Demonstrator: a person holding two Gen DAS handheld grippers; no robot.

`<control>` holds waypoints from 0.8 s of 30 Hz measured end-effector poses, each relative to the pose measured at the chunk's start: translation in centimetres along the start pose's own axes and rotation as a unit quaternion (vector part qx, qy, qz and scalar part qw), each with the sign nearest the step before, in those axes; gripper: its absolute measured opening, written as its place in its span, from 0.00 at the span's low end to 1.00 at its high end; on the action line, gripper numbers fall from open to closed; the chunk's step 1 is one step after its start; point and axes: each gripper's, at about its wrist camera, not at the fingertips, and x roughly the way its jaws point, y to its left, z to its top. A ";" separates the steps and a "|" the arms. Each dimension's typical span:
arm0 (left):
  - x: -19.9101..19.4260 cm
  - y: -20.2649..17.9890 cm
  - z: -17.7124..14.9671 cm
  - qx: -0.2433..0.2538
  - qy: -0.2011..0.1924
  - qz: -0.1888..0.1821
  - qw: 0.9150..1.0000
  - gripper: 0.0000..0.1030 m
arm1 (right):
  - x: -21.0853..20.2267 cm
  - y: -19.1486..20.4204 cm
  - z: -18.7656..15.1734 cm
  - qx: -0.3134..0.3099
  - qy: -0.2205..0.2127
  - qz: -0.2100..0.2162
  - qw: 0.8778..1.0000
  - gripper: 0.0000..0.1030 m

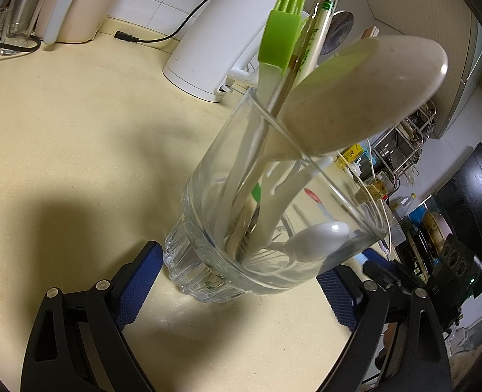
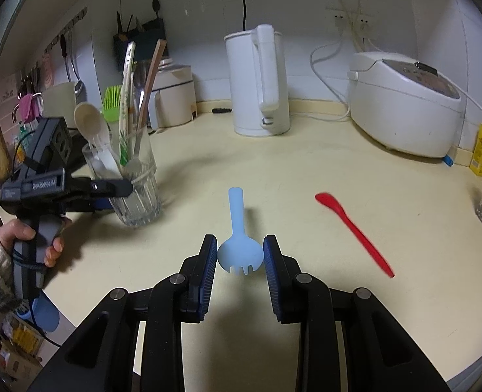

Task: Organize utensils
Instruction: 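Lift the blue spork with the right gripper toward the held glass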

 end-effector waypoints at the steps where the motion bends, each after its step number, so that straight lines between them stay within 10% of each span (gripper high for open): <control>1: 0.0 0.0 0.0 0.000 0.000 0.000 1.000 0.91 | -0.2 0.0 0.2 0.000 -0.003 0.000 1.000 0.28; 24: 0.0 0.0 0.0 0.000 0.000 0.000 1.000 0.91 | -1.7 6.2 7.4 -0.060 -0.029 0.118 0.991 0.29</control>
